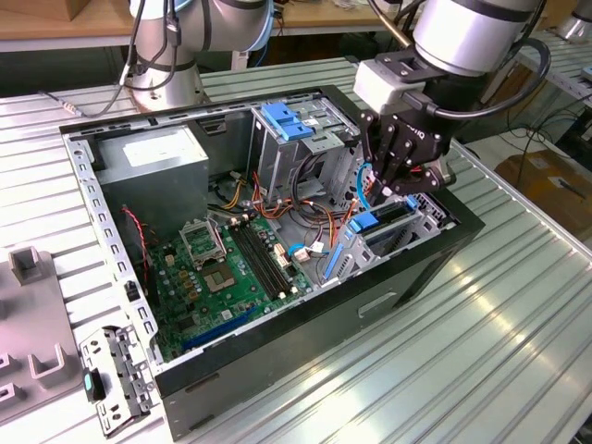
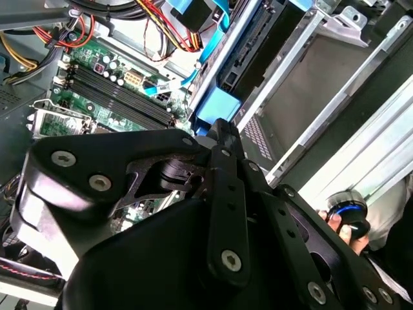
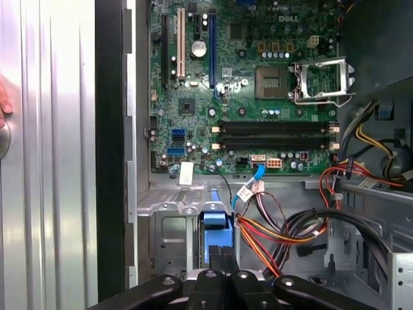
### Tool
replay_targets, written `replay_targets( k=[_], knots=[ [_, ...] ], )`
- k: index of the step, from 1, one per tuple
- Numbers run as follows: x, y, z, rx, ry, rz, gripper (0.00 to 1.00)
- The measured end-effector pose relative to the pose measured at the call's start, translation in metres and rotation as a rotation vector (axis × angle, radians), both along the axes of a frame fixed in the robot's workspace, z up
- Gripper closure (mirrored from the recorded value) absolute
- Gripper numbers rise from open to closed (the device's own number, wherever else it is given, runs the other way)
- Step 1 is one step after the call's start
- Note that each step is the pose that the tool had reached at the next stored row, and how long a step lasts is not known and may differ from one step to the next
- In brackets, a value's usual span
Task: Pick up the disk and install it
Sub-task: 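Insert the first disk wire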
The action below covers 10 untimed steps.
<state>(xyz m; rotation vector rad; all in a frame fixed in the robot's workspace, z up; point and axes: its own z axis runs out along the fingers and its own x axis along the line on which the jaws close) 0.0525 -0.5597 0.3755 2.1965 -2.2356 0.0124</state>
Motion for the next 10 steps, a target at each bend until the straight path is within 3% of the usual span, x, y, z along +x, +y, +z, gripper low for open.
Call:
replay_targets(
  k=[10],
  knots=[
    [0.0001,0.0,-0.0012,0.0001,0.0,0.0,0.89]
  ],
)
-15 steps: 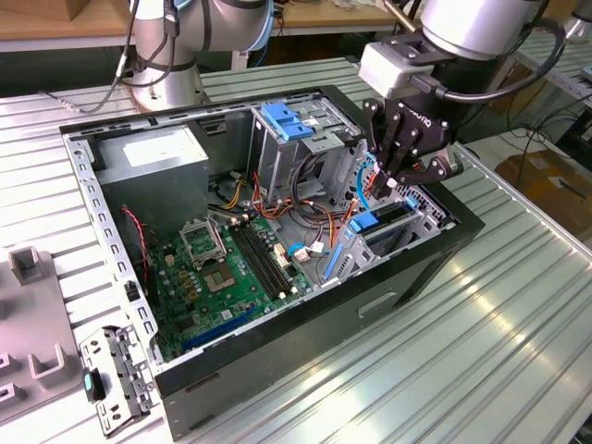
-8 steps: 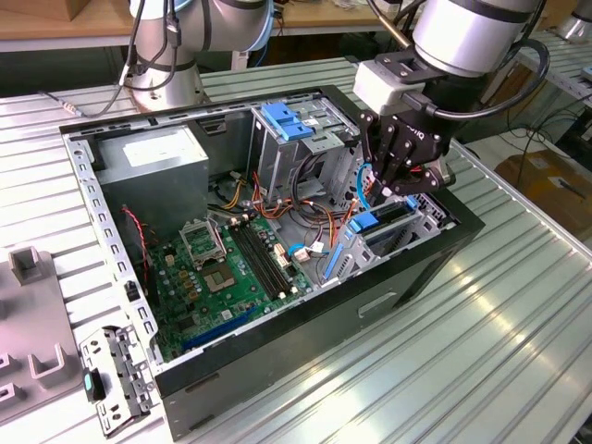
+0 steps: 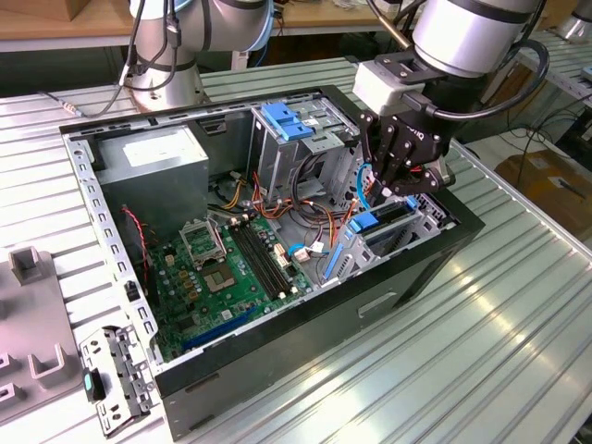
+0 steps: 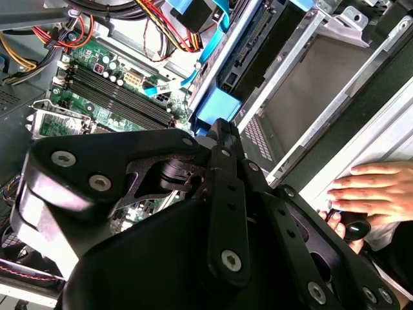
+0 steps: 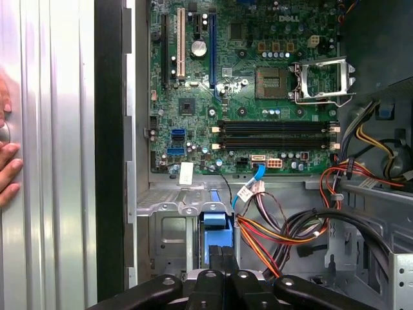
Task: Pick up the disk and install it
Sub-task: 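Insert the first disk wire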
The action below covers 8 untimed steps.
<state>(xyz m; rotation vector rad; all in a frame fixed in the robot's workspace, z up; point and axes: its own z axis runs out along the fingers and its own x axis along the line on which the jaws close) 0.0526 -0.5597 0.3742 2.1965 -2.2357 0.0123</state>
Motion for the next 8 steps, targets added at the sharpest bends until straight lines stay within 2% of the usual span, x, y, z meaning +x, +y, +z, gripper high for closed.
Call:
replay_targets(
  k=[5,8],
  knots=[
    [0.0049,0.0,-0.0001,0.0,0.0,0.0,0.89],
    [0.0114,0.0,-0.0001,-0.0002,0.0,0.0,0.89]
  ],
)
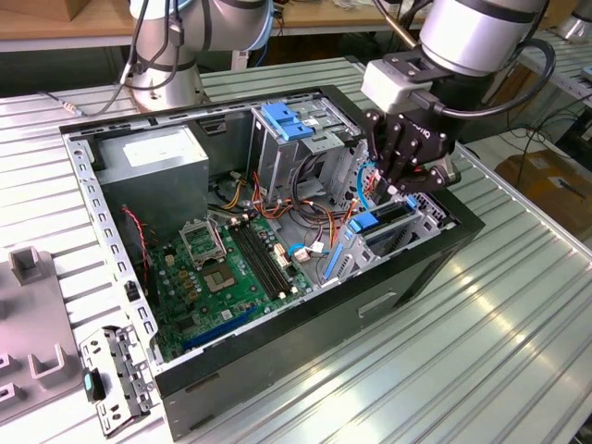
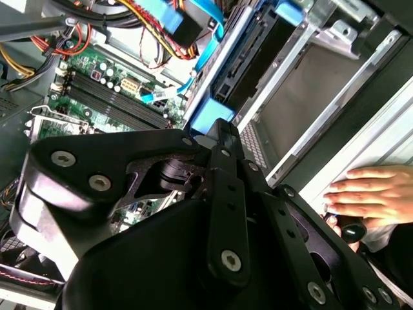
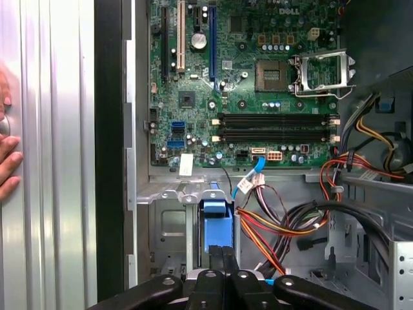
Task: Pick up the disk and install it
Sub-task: 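Insert the first disk wire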
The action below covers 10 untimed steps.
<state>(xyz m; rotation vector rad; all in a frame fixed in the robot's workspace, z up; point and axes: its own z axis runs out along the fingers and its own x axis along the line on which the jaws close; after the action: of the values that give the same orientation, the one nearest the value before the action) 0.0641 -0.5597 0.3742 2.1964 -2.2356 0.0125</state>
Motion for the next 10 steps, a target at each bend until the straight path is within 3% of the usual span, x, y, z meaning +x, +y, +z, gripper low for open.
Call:
replay_targets(
  k=[4,7,10],
  knots=[
    [0.0111,0.0,0.0,-0.0009,0.0,0.0,0.89],
    [0.0117,-0.0001,0.0003,-0.0013,0.0,0.035,0.89],
    [0.0127,0.0,0.0081,-0.0014,0.0,0.054,0.89]
  ],
)
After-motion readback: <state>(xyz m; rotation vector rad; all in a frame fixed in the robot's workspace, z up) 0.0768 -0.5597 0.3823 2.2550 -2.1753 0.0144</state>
